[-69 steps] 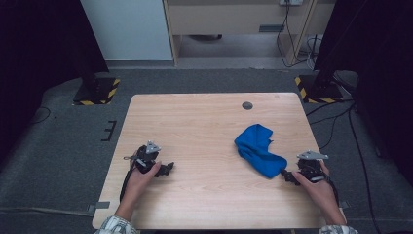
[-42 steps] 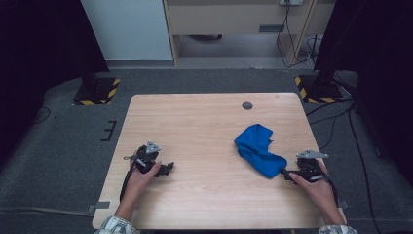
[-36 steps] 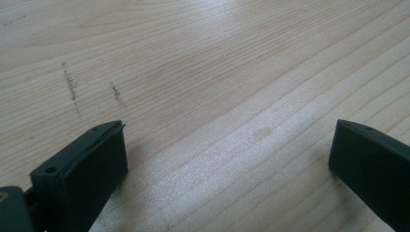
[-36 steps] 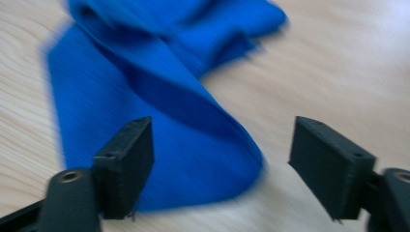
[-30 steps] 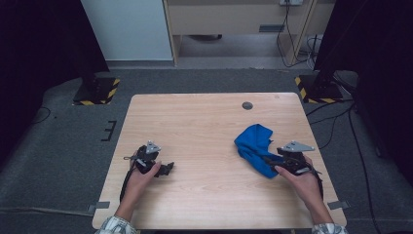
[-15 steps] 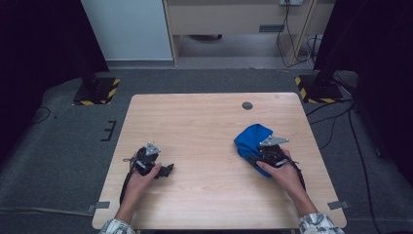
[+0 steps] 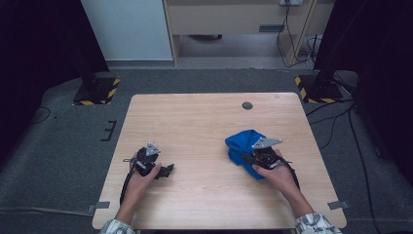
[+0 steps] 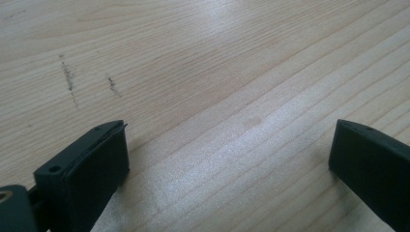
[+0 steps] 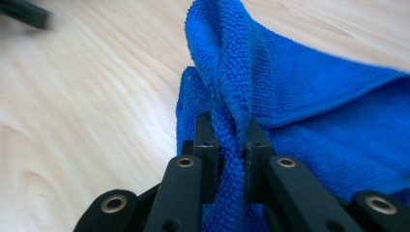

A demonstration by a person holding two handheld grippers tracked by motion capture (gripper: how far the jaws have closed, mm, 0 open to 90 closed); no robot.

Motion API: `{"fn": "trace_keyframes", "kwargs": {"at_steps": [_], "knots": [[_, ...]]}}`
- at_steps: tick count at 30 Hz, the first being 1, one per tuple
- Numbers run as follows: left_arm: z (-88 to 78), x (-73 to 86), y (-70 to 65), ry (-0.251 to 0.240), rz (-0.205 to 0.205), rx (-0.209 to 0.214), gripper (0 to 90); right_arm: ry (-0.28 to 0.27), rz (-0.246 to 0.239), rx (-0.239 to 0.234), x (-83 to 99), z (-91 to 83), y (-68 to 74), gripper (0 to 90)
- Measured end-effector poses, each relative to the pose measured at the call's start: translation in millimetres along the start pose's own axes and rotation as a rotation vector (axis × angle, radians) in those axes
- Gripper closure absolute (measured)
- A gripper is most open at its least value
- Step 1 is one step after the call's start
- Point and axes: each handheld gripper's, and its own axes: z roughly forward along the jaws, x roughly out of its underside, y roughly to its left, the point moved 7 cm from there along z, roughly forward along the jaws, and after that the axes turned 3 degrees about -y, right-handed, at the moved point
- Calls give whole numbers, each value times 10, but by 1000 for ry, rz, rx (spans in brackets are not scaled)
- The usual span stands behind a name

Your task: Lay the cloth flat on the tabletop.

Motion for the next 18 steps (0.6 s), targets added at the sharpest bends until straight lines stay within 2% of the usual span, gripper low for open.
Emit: {"fn": "trace_keyframes", "kwargs": {"at_steps": [7, 11, 14, 16, 18], "knots": [[-21, 10, -44, -6, -4, -4, 9, -41, -52, -99, -273, 105, 418, 811], [-56, -10, -88, -17, -14, 24, 62, -51, -84, -143, -398, 192, 620, 810], [-119, -74, -96, -70, -87, 55, 69, -50, -106, -176, -477, 254, 760, 808], [-153, -102, -75, -91, -107, 49, 75, -46, -126, -201, -525, 293, 849, 805], [-167, -111, -65, -104, -125, 62, 78, -41, -147, -222, -560, 351, 927, 799]]}}
